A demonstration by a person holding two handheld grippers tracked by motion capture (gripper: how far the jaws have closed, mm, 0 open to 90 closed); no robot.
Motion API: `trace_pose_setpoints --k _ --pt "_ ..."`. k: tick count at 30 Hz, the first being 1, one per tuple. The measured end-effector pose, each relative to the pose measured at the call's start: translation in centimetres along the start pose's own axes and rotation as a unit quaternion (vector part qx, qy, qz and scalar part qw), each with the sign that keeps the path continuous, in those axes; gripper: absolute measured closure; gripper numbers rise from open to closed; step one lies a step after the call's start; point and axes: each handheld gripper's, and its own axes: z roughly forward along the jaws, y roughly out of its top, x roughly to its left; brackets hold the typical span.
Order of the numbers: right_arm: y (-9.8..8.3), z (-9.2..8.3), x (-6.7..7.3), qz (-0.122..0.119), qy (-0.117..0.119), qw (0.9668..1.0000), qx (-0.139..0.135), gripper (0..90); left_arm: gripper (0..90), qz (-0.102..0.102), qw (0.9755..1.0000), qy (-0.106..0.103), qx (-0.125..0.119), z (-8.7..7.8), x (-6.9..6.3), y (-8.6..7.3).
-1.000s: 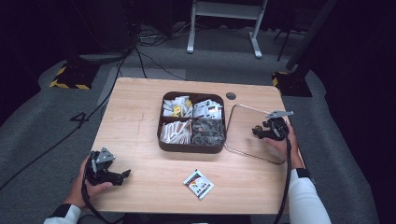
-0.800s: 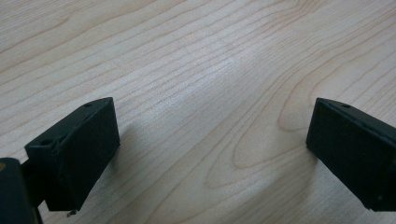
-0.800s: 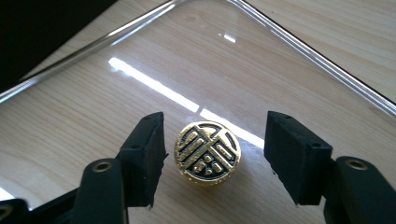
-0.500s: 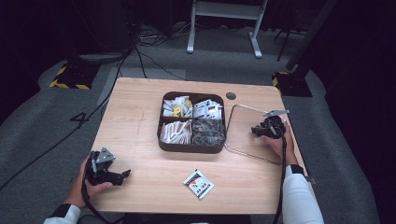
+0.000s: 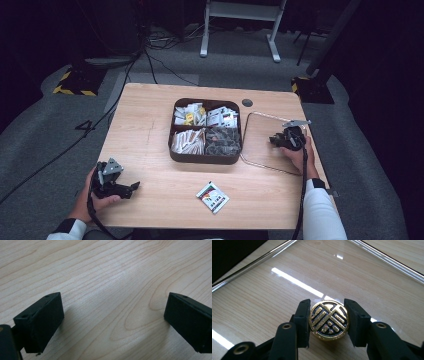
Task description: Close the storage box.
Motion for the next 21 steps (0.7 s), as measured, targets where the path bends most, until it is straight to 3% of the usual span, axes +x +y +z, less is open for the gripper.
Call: trace_pose_setpoints --k 11,21 --pt "-0.2 -0.4 -0.3 -0.006 -0.009 0.9999 -0.003 59.3 2.9 0.0 1.0 0.0 0.0 0.0 0.0 0.0" --pt "0.2 -2.1 -0.7 0.006 -0.012 0.9993 -0.034 59.3 2.9 0.0 1.0 0.0 0.0 0.0 0.0 0.0"
